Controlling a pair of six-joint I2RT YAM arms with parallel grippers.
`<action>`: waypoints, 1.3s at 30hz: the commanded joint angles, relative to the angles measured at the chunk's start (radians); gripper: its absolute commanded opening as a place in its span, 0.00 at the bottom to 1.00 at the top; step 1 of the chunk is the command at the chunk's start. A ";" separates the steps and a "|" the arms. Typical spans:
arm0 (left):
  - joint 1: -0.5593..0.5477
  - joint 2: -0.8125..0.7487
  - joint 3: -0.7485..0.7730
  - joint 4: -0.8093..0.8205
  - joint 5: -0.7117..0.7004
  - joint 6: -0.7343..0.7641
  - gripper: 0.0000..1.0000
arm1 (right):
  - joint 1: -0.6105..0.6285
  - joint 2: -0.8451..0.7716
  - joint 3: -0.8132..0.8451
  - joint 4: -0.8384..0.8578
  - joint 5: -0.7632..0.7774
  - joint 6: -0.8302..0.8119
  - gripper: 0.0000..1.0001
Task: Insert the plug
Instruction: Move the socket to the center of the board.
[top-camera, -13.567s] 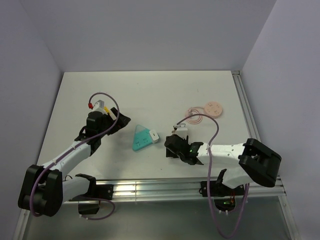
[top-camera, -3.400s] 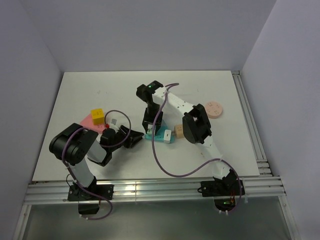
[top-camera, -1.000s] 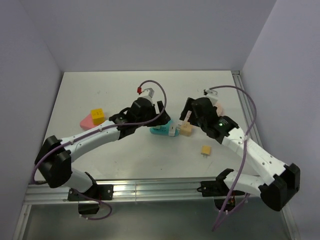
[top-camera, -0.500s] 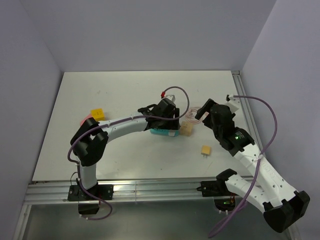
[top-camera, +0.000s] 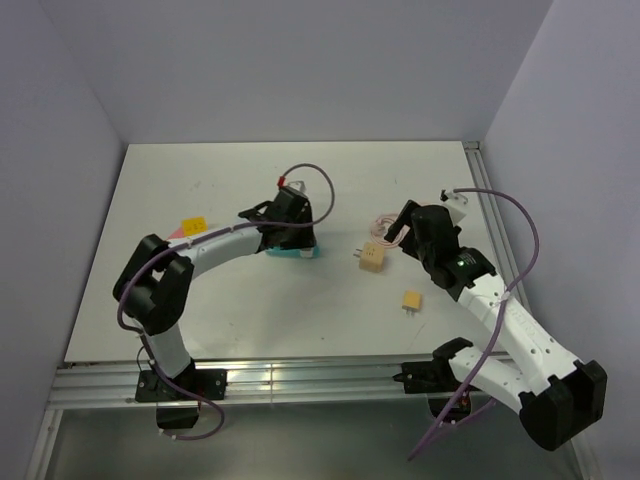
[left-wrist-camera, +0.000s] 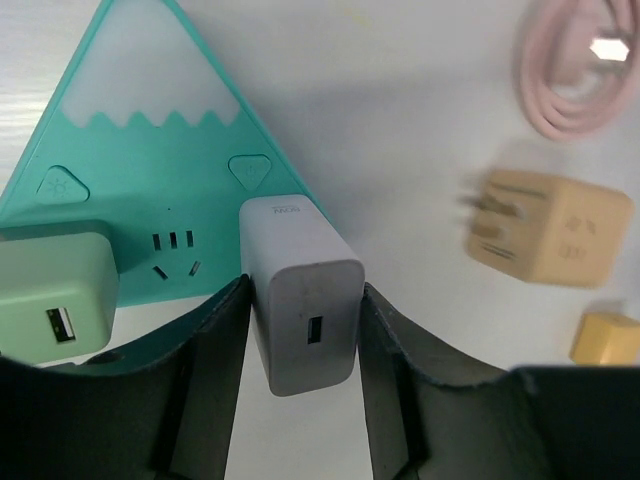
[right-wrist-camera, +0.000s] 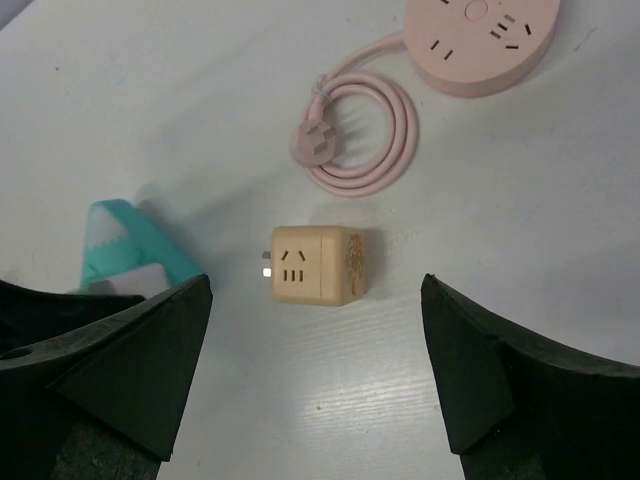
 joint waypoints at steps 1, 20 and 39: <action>0.124 -0.076 -0.071 -0.004 -0.021 0.048 0.50 | -0.017 0.047 -0.001 0.044 -0.010 -0.007 0.92; 0.220 -0.297 0.047 -0.073 0.008 0.057 0.87 | -0.193 0.733 0.367 0.001 -0.147 0.059 0.67; 0.220 -0.441 0.009 -0.147 0.006 0.058 0.86 | -0.176 0.924 0.428 -0.006 -0.159 0.063 0.48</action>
